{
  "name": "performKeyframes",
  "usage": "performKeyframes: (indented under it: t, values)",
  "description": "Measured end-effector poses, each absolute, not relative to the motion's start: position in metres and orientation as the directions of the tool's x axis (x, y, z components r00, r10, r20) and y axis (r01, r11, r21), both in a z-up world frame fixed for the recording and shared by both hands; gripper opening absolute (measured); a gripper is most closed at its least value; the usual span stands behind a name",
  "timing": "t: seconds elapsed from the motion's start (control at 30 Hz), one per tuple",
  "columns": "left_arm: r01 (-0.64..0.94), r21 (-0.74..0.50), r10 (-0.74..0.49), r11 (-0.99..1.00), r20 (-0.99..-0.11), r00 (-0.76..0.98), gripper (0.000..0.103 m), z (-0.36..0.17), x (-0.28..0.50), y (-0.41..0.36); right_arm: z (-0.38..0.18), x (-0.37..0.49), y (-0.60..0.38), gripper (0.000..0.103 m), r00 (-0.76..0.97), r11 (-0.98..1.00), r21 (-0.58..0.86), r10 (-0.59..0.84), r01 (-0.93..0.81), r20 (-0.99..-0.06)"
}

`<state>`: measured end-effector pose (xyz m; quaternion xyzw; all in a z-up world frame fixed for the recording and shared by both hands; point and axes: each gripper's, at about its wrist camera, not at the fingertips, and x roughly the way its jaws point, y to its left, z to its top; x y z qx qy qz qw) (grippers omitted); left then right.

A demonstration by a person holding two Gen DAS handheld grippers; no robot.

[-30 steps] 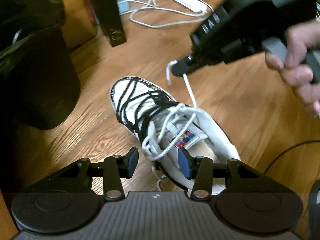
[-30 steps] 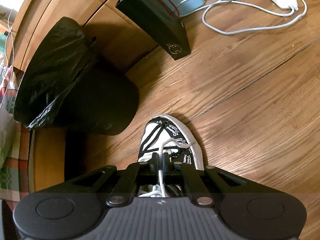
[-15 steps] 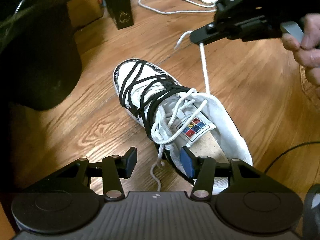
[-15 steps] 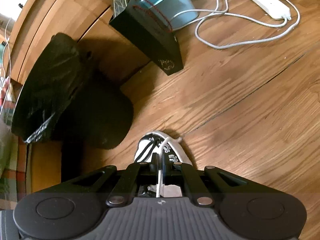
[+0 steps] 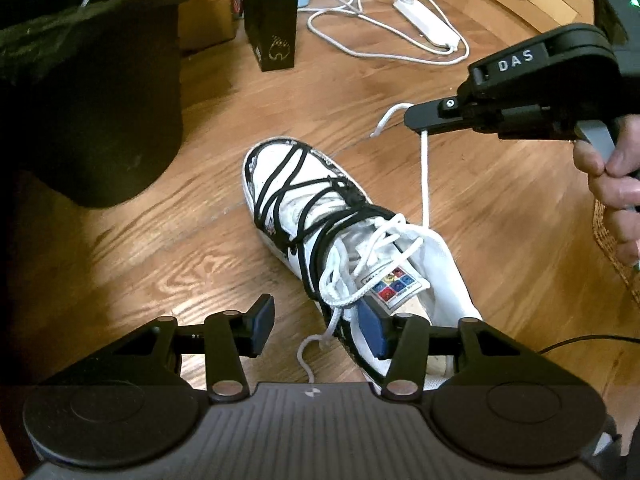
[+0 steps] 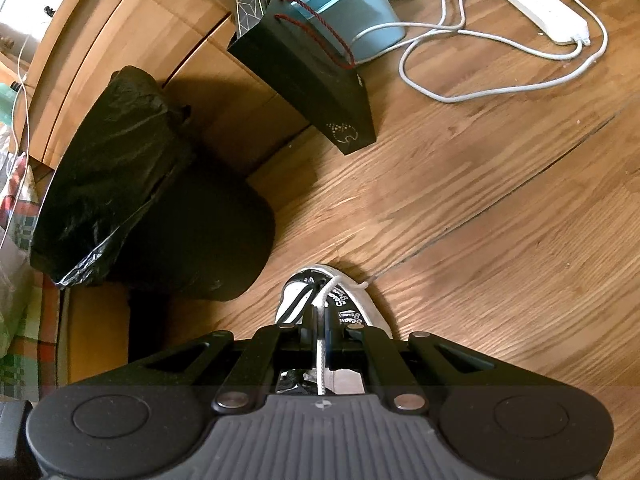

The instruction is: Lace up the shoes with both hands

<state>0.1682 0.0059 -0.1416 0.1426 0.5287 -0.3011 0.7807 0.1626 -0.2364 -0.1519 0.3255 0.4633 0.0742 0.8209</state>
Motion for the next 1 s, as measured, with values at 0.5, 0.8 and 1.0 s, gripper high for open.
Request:
performKeyframes:
  t: [0.5, 0.8, 1.0]
  values:
    - [0.653, -0.089, -0.361, 0.752, -0.885, 0.295, 0.048, -0.125, 0.164, 0.004, -0.148, 0.163, -0.239, 0.004, 0.575, 0.777, 0.603, 0.412, 0.183, -0.706]
    - [0.642, -0.099, -0.315, 0.760, -0.921, 0.231, 0.048, -0.149, 0.164, -0.003, -0.141, 0.163, -0.245, 0.004, 0.603, 0.793, 0.583, 0.383, 0.174, -0.700]
    - [0.576, -0.135, -0.319, 0.806, -0.919, 0.232, 0.051, -0.153, 0.172, 0.009, -0.138, 0.164, -0.252, 0.004, 0.621, 0.793, 0.579, 0.359, 0.191, -0.697]
